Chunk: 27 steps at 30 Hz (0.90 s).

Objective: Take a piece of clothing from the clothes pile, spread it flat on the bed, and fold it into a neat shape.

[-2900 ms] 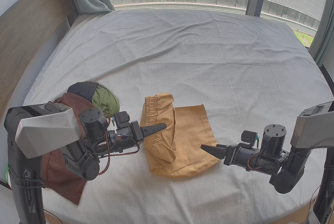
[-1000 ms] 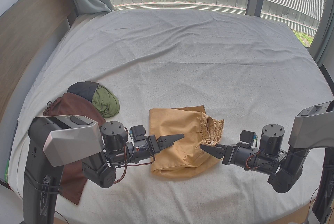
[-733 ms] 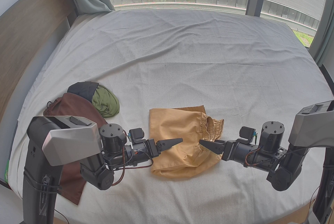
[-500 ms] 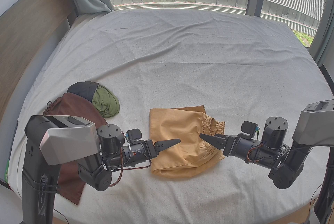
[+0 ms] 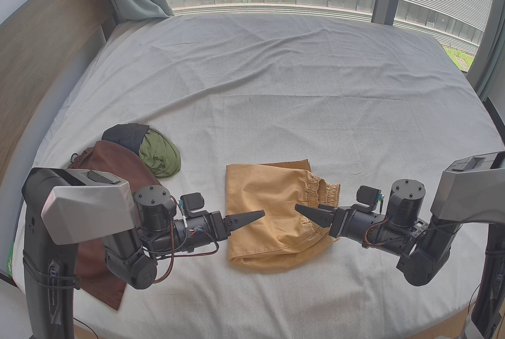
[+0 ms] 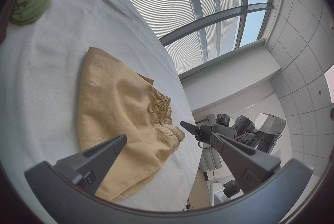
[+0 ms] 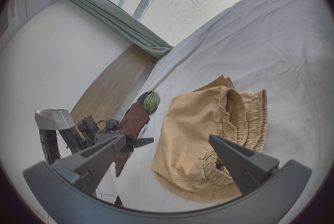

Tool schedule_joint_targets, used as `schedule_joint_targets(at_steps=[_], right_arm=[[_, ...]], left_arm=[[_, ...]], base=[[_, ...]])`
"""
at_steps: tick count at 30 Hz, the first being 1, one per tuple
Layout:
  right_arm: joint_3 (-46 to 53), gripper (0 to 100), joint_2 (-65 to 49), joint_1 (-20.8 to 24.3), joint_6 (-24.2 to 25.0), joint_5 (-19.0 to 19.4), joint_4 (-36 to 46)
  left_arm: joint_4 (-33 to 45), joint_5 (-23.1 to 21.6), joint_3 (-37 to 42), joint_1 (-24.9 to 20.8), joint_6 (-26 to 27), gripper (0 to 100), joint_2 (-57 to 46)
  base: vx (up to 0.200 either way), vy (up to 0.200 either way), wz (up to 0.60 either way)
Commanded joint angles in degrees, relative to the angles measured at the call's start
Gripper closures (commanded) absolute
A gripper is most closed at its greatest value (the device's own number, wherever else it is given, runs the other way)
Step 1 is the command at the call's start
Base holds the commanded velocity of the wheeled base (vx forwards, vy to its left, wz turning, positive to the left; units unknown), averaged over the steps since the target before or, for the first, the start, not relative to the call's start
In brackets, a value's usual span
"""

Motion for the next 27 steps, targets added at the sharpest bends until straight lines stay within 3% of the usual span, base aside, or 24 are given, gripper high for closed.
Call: schedule_joint_targets(at_steps=[1,16,23,27], right_arm=[[-0.7,0,2.6,0.6,0.1,0.0,-0.1],[3.0,0,7.3,-0.3,-0.3,-0.2,0.1],[3.3,0,10.3,-2.3,-5.3,-0.1,0.1],[3.1,0,11.0,-2.9,-5.5,-0.1,0.0]], left_arm=[[0.0,-0.1,2.0,1.1,0.5,0,-2.5],[0.0,-0.2,5.9,4.9,3.0,0,-7.0],[0.0,-0.2,6.2,6.8,3.1,0,-7.9],[0.0,-0.2,6.2,7.3,3.1,0,-8.3]], base=[[0.0,0.0,0.0],[0.0,0.0,0.0],[0.0,0.0,0.0],[0.0,0.0,0.0]])
